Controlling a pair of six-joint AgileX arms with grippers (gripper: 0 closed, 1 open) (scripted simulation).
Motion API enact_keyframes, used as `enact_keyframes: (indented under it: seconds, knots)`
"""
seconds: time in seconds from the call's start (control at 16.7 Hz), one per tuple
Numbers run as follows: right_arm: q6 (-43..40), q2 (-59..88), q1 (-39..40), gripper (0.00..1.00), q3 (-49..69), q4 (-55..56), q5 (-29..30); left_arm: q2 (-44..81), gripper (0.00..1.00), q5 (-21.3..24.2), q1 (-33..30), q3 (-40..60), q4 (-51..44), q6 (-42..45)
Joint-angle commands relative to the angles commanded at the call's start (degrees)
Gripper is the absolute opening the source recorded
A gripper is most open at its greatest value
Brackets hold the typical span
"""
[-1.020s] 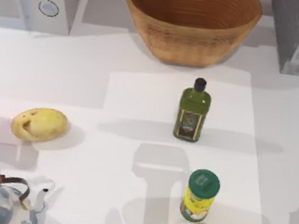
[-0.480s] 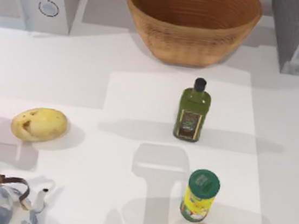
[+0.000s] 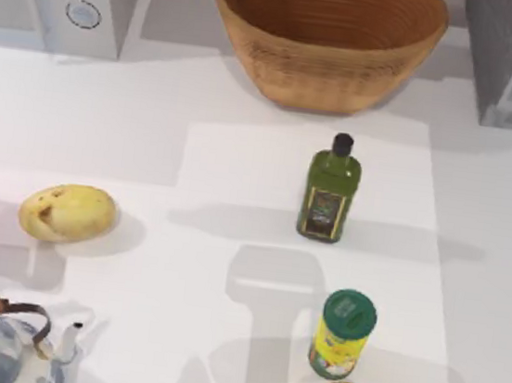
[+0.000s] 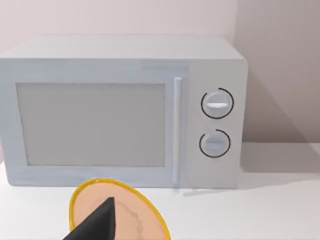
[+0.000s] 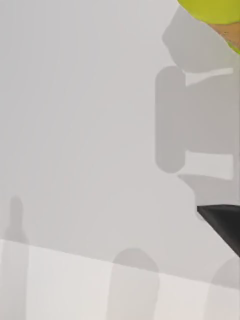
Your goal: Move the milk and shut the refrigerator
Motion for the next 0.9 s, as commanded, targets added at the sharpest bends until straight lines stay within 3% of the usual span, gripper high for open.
enact_keyframes:
  seconds: [0.18, 0.42, 0.9]
  knots:
    - [-1.3, 1.7, -1.7, 1.0, 0.5, -0.1, -0.3, 0.0, 1.0, 0.0, 0.0, 0.0, 0.0, 0.0]
    - [-9.9, 11.8, -10.8, 1.0, 3.2, -0.9, -2.6, 0.0, 1.0, 0.0, 0.0, 0.0, 0.0, 0.0]
    - [-45.8, 50.9, -43.6, 1.0, 13.1, -2.6, -14.7, 0.0, 1.0, 0.0, 0.0, 0.0, 0.0, 0.0]
